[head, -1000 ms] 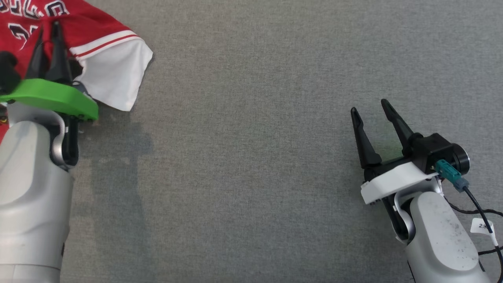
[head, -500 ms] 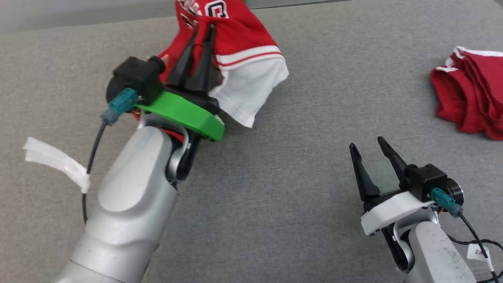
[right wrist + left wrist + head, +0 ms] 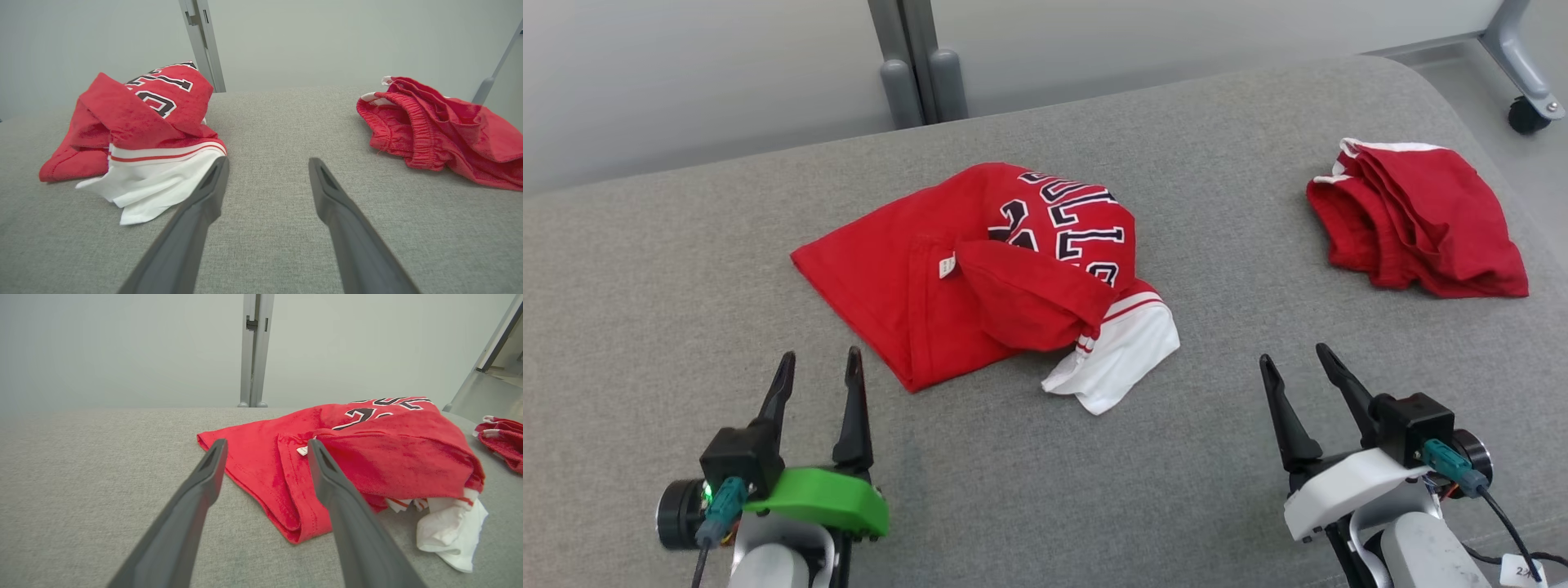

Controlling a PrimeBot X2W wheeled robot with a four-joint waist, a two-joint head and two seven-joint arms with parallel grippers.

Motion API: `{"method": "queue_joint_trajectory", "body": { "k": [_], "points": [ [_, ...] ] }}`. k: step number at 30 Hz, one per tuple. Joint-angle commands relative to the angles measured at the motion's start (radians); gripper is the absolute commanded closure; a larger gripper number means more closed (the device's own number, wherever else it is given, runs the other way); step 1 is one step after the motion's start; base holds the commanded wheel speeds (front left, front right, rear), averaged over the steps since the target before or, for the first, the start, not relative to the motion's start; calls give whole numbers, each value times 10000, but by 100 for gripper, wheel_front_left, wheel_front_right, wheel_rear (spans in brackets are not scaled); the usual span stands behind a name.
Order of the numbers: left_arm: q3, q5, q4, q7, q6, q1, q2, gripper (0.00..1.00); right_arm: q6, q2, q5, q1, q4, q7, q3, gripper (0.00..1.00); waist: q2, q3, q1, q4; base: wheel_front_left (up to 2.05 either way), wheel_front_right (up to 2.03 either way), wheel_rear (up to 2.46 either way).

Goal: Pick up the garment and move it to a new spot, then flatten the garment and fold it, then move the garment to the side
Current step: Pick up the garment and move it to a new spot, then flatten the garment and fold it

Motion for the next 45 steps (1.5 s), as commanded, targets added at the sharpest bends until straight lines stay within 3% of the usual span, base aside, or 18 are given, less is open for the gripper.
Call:
{"method": "queue_joint_trajectory", "body": {
  "k": [1,8,16,25,35,42,43,44,45],
  "points": [
    [240,197,-133,-1,31,430,-34,0,-16,-39,60,187,30,-1,-49,0,0,-283,0,312,0,0,0],
    [1087,708,-550,-2,-15,1908,-148,0,-16,-37,218,617,207,-1,-87,0,0,-622,0,679,0,0,0],
    [808,410,-746,-1,219,2422,-151,0,-16,-36,249,701,399,-1,145,0,0,-563,0,866,0,0,0],
    [335,332,-782,-1,223,1901,-149,0,-16,-39,228,-208,860,-1,951,0,0,-67,0,1448,0,0,0],
    [32,304,-771,-2,243,1524,-149,0,-16,-48,24,-1621,2581,1,2097,0,0,591,0,2571,0,0,0],
    [-35,245,-761,-1,253,1443,-149,0,-16,-45,-311,-1888,4211,15,2234,0,0,730,0,2999,0,0,0],
    [-41,243,-757,-1,254,1444,-149,0,-14,-42,-347,-1863,4416,36,2262,13,0,725,0,3014,0,0,0],
    [-39,242,-755,-2,263,1447,-149,0,-14,-42,-381,-1869,4612,73,2293,69,0,718,0,3024,0,0,0],
    [-36,238,-758,-1,273,1445,-149,0,-14,-31,-363,-1896,4726,82,2317,100,0,712,0,3025,0,0,0]
  ]
}}
